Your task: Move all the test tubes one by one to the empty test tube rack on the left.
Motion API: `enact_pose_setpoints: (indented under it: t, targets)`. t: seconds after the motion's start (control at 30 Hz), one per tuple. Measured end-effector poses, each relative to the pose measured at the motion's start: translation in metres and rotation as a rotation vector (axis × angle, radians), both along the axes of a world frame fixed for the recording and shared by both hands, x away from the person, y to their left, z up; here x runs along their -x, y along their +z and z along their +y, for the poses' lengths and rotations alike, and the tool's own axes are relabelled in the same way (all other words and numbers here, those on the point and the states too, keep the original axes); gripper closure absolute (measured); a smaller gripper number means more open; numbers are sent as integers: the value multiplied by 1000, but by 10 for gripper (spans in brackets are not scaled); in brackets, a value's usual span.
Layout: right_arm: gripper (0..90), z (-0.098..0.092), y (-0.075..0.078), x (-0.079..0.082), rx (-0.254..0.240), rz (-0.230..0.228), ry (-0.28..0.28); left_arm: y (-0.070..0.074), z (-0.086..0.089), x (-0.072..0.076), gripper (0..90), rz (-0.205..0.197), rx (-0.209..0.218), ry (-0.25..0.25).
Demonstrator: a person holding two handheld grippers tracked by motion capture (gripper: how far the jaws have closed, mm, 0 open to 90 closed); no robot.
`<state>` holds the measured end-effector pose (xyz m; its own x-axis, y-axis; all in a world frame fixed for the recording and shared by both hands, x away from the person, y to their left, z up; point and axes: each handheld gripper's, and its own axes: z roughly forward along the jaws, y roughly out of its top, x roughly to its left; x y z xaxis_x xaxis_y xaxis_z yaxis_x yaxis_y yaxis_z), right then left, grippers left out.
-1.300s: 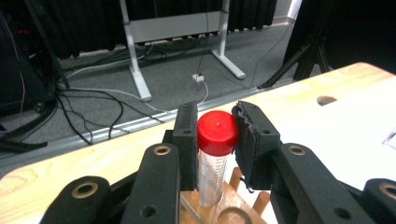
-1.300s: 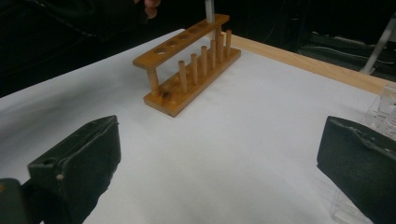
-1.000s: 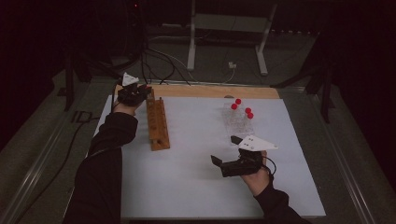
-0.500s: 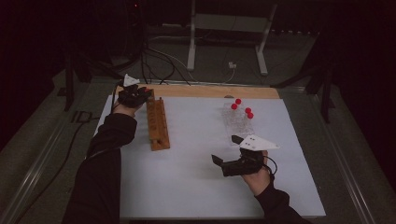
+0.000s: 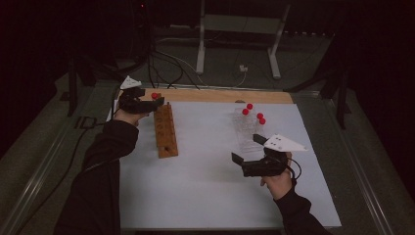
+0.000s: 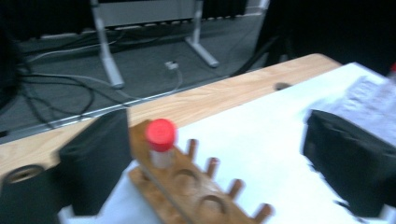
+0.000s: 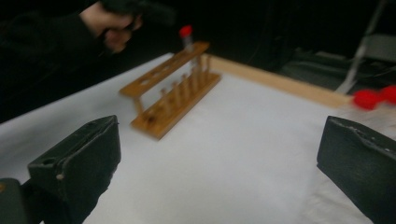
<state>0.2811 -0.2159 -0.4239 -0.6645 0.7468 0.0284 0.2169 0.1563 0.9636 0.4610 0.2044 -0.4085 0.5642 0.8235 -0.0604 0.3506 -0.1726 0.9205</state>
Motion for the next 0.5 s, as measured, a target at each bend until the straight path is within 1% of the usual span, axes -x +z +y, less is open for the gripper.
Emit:
enact_pose_setpoints:
  t: [0.03,0.07,0.1,0.17,0.2,0.23,0.37,0.4,0.43,0.47,0.5]
  targets:
    - [0,-3,2,-1,-4,-5,-8,1,-1,3,41,5,4,-15]
    - [0,-6,4,-2,-1,-4,-14,2,-3,7,26,0,-2,-32]
    - [0,-8,6,-3,3,3,-23,3,-5,11,24,-5,-3,-46]
    - [0,-14,9,-6,8,-3,-39,6,-8,19,24,-11,-4,-79]
    - [0,-20,11,-11,27,-5,-68,7,-10,23,23,-16,-2,-88]
    - [0,-20,11,-11,27,-5,-68,8,-11,27,23,-22,-2,-104]
    - [0,-33,12,-22,34,5,-114,11,-17,43,23,-44,8,-149]
    - [0,-36,11,-24,38,4,-135,10,-19,47,23,-49,6,-157]
    - [0,-41,10,-31,53,10,-154,10,-20,50,23,-49,16,-171]
    - [0,-41,10,-31,53,10,-154,9,-22,53,23,-51,20,-178]
    - [0,-42,9,-34,52,9,-165,8,-24,58,23,-52,18,-189]
